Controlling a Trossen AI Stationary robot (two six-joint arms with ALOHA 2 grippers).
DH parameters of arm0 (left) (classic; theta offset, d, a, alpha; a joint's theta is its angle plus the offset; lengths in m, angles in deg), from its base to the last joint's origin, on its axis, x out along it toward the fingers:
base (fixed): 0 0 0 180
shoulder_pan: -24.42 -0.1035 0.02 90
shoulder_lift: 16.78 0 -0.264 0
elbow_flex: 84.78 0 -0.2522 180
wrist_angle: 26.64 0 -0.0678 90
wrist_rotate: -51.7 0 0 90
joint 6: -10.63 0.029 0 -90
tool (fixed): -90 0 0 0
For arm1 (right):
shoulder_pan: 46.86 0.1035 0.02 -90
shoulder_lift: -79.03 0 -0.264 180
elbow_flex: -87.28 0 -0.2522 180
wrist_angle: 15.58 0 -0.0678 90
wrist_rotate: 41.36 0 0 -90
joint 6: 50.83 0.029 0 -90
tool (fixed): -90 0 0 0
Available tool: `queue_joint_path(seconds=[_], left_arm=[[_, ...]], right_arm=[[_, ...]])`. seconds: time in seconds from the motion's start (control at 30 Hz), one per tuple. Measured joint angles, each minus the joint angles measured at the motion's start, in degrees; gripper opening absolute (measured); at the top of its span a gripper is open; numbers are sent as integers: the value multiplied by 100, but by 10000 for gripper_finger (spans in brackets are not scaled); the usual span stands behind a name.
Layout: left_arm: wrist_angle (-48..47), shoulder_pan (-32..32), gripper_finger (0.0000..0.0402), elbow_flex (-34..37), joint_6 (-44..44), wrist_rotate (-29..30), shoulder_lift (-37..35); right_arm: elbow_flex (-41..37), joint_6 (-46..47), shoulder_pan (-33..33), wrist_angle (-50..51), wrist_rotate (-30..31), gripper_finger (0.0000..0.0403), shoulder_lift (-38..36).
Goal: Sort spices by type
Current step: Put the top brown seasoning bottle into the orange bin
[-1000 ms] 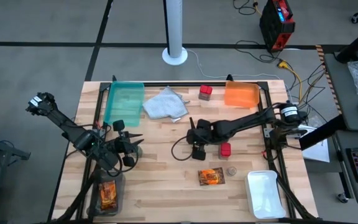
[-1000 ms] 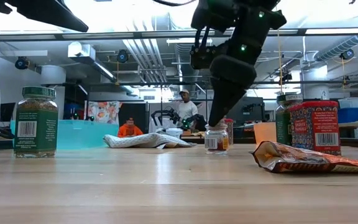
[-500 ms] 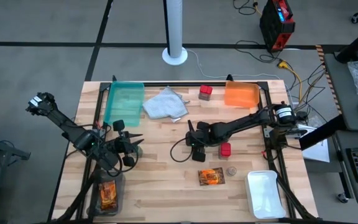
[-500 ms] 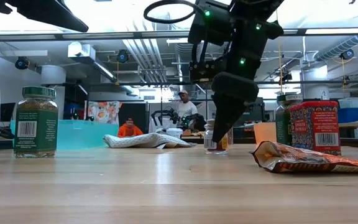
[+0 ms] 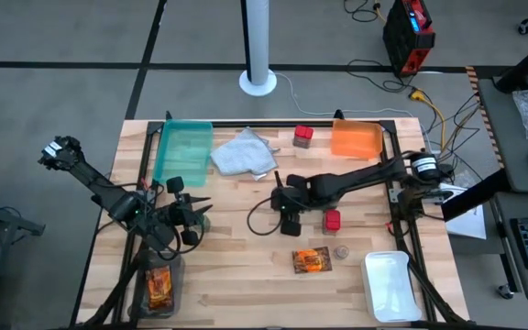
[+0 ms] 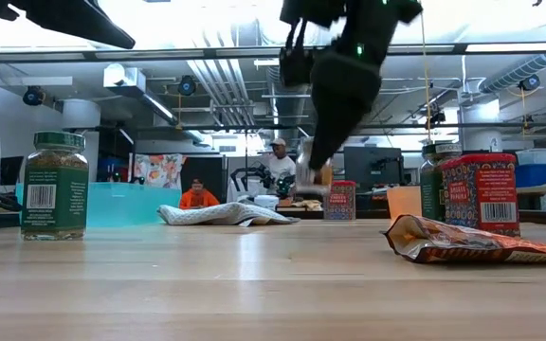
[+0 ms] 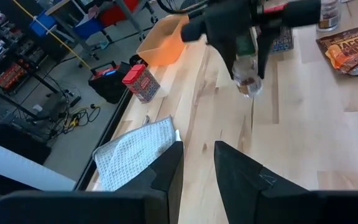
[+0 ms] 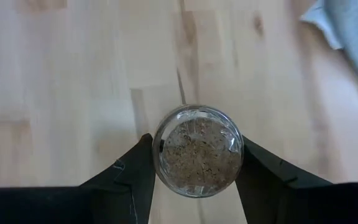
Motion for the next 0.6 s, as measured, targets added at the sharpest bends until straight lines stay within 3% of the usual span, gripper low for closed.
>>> queue_joint_path(seconds=[0.2,0.37,0.6], left_arm=[[53,0,75,0,0,0,2],[85,0,75,0,-1,0,2],[99,0,75,0,0,0,2]], right_arm=[[940,-579,-401,1093,590,169,-270],[1059,-867,-1237,1197,582,169,-795],[555,398,-3154,1405,687,169,-1524]])
